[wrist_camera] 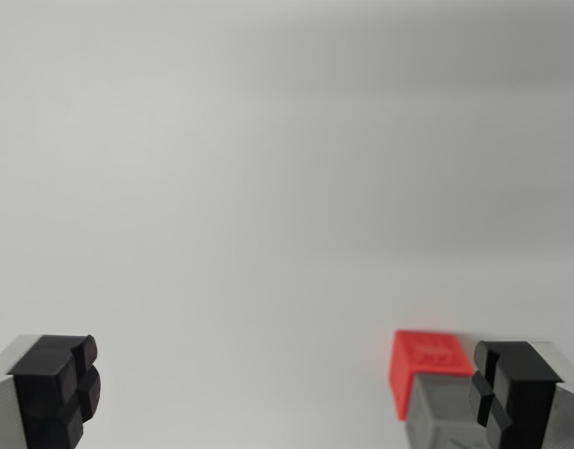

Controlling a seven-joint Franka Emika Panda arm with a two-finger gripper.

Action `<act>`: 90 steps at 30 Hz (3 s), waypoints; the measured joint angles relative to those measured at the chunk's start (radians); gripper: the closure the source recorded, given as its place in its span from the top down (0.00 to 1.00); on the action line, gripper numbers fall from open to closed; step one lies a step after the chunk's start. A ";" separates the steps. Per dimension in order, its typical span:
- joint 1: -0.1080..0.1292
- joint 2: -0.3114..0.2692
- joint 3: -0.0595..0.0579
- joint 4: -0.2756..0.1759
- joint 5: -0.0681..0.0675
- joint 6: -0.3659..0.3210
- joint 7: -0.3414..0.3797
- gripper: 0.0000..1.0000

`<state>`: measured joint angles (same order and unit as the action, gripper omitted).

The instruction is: Destack cube

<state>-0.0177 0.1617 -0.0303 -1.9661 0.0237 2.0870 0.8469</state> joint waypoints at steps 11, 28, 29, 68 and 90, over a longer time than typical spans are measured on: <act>0.000 0.000 0.000 0.000 0.000 0.000 0.000 1.00; -0.003 -0.019 -0.005 -0.047 0.000 0.026 -0.005 1.00; -0.004 -0.022 -0.005 -0.054 0.000 0.030 -0.006 1.00; -0.036 -0.166 -0.060 -0.403 -0.012 0.250 -0.072 1.00; -0.087 -0.240 -0.111 -0.651 -0.036 0.439 -0.144 1.00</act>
<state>-0.1052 -0.0780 -0.1414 -2.6166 -0.0121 2.5257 0.7027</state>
